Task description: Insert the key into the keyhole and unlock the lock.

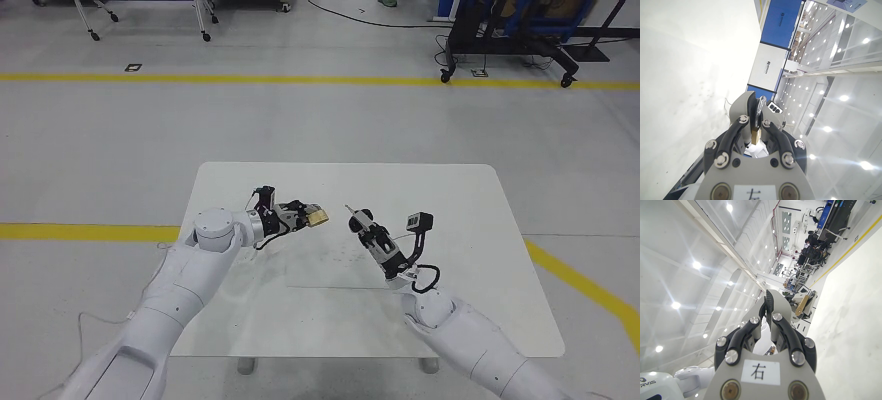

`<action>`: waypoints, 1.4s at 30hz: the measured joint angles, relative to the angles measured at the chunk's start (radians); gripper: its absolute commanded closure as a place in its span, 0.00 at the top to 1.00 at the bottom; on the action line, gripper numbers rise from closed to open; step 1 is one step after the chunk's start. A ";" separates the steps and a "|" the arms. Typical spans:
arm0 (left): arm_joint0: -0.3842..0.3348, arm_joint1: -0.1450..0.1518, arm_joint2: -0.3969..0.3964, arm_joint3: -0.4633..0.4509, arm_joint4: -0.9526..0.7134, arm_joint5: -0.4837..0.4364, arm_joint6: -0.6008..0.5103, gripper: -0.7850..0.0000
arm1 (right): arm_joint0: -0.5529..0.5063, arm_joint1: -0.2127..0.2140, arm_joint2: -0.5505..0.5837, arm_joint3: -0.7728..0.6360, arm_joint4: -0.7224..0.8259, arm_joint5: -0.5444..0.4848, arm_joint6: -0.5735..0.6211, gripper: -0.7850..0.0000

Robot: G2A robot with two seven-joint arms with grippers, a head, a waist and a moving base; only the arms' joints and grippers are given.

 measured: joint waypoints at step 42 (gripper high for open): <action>0.024 -0.002 -0.008 -0.014 -0.017 0.015 0.040 0.00 | -0.021 -0.002 0.011 -0.028 0.029 0.047 0.021 0.00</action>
